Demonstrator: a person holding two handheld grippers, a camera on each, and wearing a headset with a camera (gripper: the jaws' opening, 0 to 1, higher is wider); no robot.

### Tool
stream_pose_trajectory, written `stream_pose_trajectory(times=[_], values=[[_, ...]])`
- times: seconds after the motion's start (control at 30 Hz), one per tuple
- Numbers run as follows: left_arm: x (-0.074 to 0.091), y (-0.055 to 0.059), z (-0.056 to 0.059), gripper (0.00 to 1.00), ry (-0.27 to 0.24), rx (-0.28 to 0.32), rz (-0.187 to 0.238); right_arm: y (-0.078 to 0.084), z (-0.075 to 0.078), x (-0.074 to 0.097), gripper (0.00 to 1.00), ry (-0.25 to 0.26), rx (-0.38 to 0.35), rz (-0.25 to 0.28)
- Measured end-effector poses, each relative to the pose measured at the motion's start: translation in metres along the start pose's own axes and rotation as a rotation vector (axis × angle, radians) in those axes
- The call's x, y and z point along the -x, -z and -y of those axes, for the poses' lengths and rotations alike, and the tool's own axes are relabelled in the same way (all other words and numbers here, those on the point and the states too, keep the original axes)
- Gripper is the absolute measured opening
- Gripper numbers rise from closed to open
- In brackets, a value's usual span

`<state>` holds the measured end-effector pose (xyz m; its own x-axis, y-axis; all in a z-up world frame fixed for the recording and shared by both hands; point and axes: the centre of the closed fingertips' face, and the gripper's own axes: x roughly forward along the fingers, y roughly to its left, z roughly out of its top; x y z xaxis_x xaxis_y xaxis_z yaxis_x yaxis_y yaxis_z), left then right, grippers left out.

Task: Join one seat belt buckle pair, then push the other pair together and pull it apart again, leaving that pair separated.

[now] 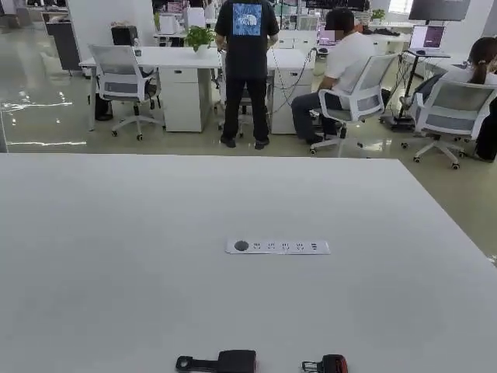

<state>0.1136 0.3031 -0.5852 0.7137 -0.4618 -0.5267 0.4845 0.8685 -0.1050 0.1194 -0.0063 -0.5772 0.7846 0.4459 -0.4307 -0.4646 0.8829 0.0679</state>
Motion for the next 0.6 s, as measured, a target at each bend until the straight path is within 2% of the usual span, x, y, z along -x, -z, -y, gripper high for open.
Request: stream_pose_trajectory(times=[0.4, 0.6], values=[[0.0004, -0.0046, 0.0045, 0.97, 0.003, -0.004, 0.003, -0.0006, 0.0011, 0.0024, 0.94, 0.002, 0.000, 0.002], [0.0011, -0.0022, 0.0026, 0.98, 0.000, -0.002, 0.001, 0.0005, 0.0011, 0.0035, 0.93, 0.002, -0.003, 0.003]])
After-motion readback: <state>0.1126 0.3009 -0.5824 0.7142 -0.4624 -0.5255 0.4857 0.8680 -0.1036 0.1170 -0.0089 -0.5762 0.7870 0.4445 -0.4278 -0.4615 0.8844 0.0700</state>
